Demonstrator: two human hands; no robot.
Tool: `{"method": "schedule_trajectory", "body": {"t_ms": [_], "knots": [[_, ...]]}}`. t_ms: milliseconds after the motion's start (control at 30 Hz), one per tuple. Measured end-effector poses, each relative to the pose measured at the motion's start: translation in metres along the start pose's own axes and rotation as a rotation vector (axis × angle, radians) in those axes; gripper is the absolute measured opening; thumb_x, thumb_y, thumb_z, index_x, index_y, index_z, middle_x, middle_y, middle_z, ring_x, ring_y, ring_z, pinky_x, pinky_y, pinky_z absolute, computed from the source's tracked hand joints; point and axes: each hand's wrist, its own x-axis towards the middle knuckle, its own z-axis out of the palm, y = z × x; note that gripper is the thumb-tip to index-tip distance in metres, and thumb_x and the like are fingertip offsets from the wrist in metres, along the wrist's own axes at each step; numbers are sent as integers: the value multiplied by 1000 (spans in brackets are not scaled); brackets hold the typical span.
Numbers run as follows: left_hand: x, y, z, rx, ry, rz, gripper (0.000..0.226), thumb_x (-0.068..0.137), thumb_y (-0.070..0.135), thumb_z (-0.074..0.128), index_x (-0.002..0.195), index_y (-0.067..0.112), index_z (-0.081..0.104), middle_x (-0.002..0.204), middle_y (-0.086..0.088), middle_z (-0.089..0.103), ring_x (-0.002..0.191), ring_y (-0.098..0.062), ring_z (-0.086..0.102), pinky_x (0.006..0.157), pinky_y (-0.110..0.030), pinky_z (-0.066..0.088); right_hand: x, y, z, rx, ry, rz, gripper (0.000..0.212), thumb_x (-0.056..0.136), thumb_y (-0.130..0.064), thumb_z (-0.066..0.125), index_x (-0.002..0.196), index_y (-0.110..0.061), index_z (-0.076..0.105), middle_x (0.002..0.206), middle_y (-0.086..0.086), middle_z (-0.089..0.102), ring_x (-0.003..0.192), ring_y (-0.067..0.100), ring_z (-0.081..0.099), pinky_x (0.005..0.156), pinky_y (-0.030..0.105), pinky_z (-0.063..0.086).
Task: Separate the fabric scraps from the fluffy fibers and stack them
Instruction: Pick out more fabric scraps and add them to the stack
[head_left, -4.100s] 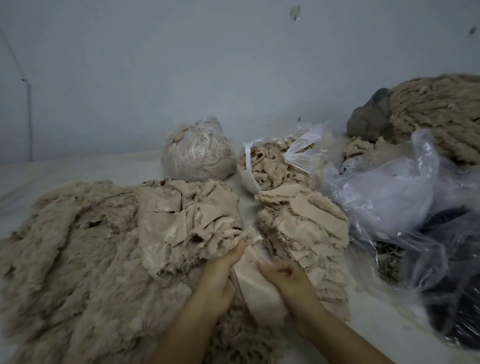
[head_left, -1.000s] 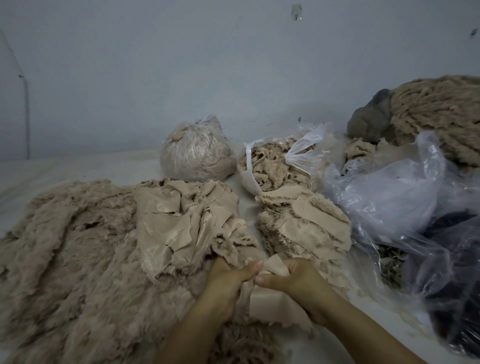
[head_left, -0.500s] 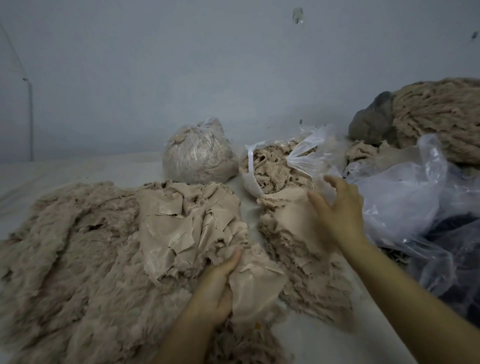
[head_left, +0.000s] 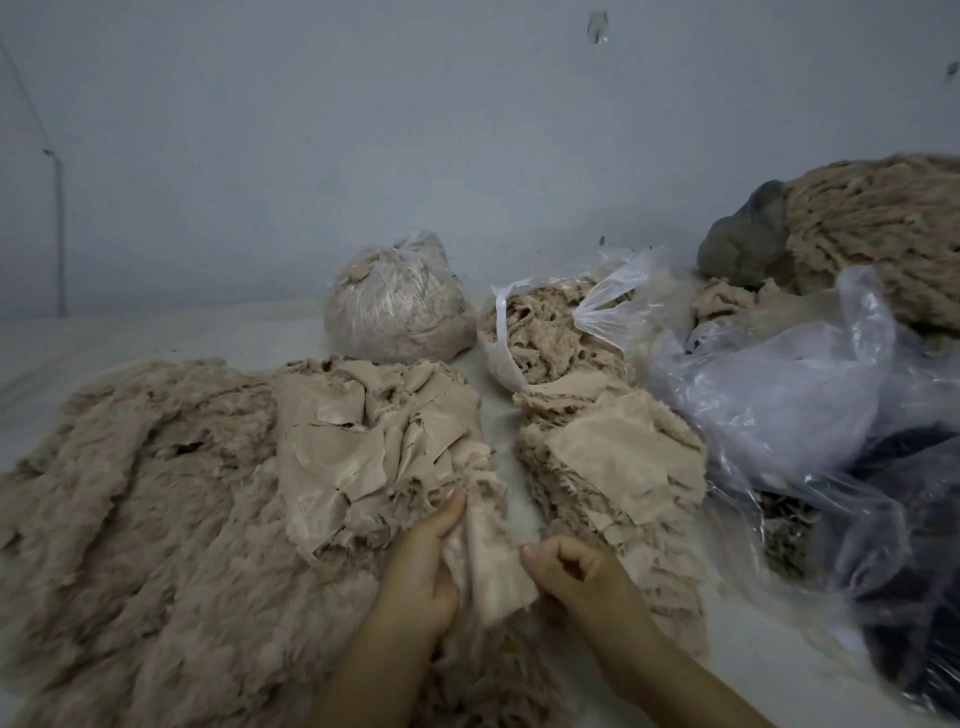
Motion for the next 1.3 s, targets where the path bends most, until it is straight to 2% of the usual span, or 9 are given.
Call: {"method": "schedule_trajectory", "body": {"t_ms": [133, 233, 333, 433, 633, 733, 833, 1067, 1300], "knots": [[-3, -6, 3, 38, -57, -85, 29, 81, 16, 62, 77, -10, 73, 77, -27, 69, 64, -35, 70, 50, -40, 58, 3, -2, 2, -19, -27, 33, 16, 78, -1, 73, 88, -8, 62, 65, -6, 63, 63, 6, 59, 63, 20, 48], [-5, -10, 1, 142, -71, 12, 42, 69, 14, 73, 98, -15, 65, 81, -27, 66, 67, -33, 67, 58, -37, 59, 2, -1, 5, 97, -58, 84, 10, 86, -2, 64, 80, -1, 57, 54, 2, 55, 46, 7, 51, 47, 19, 45], [-7, -12, 1, 264, 6, 152, 44, 61, 0, 77, 98, -18, 62, 86, -30, 68, 73, -36, 69, 60, -36, 58, 1, 0, 1, 49, -59, 68, 20, 89, -6, 61, 71, -5, 52, 54, 1, 48, 50, 11, 44, 50, 20, 39], [-2, -10, -2, 231, 138, 232, 32, 64, 6, 77, 91, -9, 70, 92, -26, 70, 79, -34, 69, 67, -36, 56, -1, -1, 0, -75, -139, 59, 31, 89, -4, 61, 62, -13, 50, 57, 2, 41, 55, 12, 35, 53, 25, 27], [-10, -16, 0, 229, 88, 184, 41, 65, 13, 78, 97, -11, 68, 97, -31, 68, 87, -42, 68, 76, -45, 57, 3, -6, 8, 120, -134, 158, 18, 86, -17, 67, 76, -4, 59, 72, 16, 58, 65, 22, 53, 57, 26, 43], [-3, -13, -3, 183, 233, 214, 54, 63, 13, 80, 109, -10, 62, 102, -29, 67, 91, -43, 67, 85, -52, 54, 4, -4, 16, 71, -72, 117, 32, 87, -19, 65, 58, -15, 54, 54, 5, 48, 47, 11, 40, 45, 23, 32], [3, -10, -5, 107, 310, 199, 58, 70, 13, 80, 119, -5, 56, 113, -25, 64, 98, -41, 65, 89, -55, 52, 0, -1, 18, 48, -33, 79, 33, 83, -25, 67, 55, -17, 51, 53, 4, 40, 47, 10, 32, 47, 24, 24], [-2, -20, 1, 150, 167, 239, 31, 68, 13, 74, 90, -8, 70, 90, -26, 71, 81, -37, 71, 67, -40, 59, 4, -4, 16, 83, -21, 41, 14, 90, -10, 61, 80, -1, 63, 62, 7, 63, 54, 12, 58, 50, 21, 45], [10, -8, -1, 1, 299, 248, 36, 79, 1, 69, 114, -3, 63, 106, -20, 69, 90, -30, 69, 69, -37, 57, -7, 2, 13, 32, -56, 101, 50, 91, -6, 60, 43, -16, 55, 39, -9, 42, 36, 4, 36, 37, 12, 29]]}}
